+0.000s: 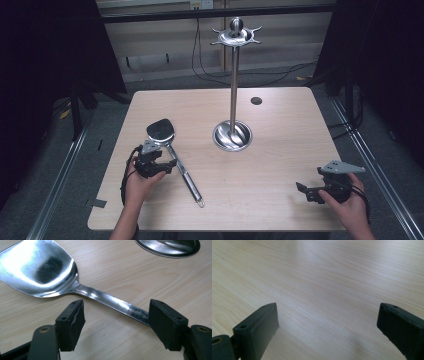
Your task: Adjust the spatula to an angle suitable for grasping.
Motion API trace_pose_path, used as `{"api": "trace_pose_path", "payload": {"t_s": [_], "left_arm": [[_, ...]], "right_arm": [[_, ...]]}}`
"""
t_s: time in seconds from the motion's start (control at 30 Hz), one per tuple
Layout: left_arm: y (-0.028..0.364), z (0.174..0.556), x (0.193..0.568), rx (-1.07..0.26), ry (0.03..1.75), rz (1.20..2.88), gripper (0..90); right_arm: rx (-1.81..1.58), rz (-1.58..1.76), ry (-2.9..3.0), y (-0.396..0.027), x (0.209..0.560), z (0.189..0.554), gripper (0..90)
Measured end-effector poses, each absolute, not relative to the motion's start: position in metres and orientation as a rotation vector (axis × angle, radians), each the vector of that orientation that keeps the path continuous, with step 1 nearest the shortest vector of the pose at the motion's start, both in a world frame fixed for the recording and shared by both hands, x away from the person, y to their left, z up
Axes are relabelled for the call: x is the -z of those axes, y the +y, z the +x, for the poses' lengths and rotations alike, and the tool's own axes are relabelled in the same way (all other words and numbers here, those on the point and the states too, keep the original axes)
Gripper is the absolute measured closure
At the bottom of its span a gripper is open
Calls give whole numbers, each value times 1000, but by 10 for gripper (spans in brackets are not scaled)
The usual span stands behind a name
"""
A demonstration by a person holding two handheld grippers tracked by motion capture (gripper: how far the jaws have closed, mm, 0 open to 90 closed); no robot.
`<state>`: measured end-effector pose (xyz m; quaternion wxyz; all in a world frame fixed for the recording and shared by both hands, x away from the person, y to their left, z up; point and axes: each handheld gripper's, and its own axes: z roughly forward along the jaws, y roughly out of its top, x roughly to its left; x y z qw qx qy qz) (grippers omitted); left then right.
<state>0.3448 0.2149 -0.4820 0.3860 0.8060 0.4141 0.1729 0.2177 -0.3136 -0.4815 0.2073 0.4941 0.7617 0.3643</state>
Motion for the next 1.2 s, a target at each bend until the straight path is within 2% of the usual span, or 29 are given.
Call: {"api": "trace_pose_path", "payload": {"t_s": [0.37,0.4,0.57,0.73,0.77,0.97,1.2], "left_arm": [[218,337,483,-429,1043,2083,294],[218,337,483,-429,1043,2083,315],[216,330,481,-397,1000,2186,551],[211,329,482,-337,948,2231,768],[206,329,482,-290,910,2248,797],[191,332,486,-228,862,2300,875],[171,338,491,-182,823,2304,881]], "right_arm": [[-1035,1376,2127,-311,482,224,39],[-1035,1376,2127,-311,482,224,39],[-1043,1361,2144,-305,482,229,39],[-1044,1352,2151,-303,482,231,39],[-1047,1350,2151,-303,482,231,40],[-1048,1359,2150,-305,484,229,40],[-1044,1380,2150,-309,484,222,40]]}}
